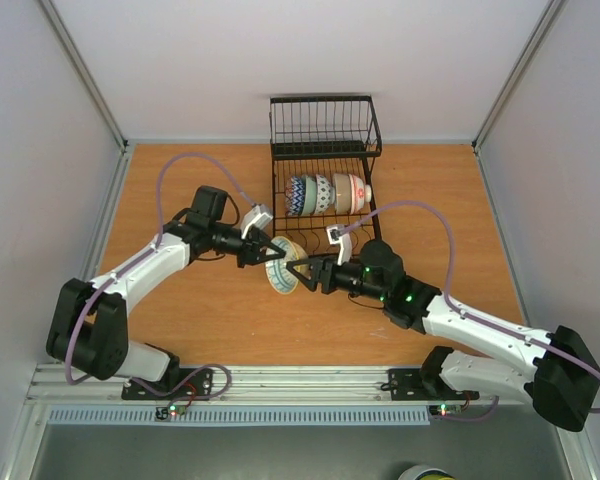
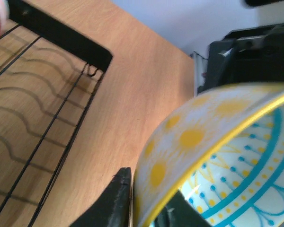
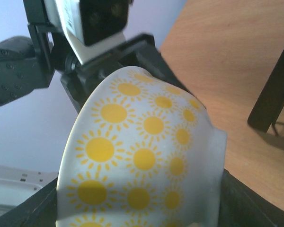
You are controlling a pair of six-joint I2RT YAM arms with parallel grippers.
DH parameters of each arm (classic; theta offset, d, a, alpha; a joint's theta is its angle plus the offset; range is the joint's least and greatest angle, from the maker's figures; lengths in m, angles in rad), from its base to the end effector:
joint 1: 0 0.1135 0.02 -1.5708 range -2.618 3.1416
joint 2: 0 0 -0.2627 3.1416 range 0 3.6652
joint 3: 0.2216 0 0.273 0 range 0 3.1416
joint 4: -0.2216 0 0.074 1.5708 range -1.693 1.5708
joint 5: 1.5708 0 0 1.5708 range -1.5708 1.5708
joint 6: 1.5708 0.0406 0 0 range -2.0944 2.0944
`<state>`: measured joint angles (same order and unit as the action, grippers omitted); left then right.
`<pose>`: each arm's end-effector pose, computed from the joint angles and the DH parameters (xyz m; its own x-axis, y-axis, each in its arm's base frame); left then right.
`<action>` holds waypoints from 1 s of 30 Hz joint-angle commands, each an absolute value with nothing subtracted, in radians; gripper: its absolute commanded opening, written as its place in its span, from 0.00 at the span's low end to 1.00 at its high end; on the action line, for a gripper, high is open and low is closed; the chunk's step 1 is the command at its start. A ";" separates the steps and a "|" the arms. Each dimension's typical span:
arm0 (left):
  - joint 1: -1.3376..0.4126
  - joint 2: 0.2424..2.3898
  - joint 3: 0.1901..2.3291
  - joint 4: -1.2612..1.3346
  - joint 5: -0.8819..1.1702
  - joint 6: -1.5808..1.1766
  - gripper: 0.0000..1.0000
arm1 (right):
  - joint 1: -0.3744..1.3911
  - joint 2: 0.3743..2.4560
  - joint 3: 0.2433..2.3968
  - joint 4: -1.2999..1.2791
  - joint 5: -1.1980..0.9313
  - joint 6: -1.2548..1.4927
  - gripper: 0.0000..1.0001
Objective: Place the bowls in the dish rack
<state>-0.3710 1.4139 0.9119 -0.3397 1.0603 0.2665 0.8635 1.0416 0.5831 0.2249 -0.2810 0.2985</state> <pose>0.2703 -0.1432 0.2274 -0.4812 0.3253 -0.8140 0.8765 0.1648 -0.4523 0.1621 0.2070 0.2500 -0.4101 -0.0449 -0.9109 -0.8213 0.4524 0.3475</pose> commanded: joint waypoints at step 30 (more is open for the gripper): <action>-0.383 1.201 0.791 0.043 0.365 0.072 0.88 | 0.752 1.766 1.497 -0.920 0.612 0.046 0.01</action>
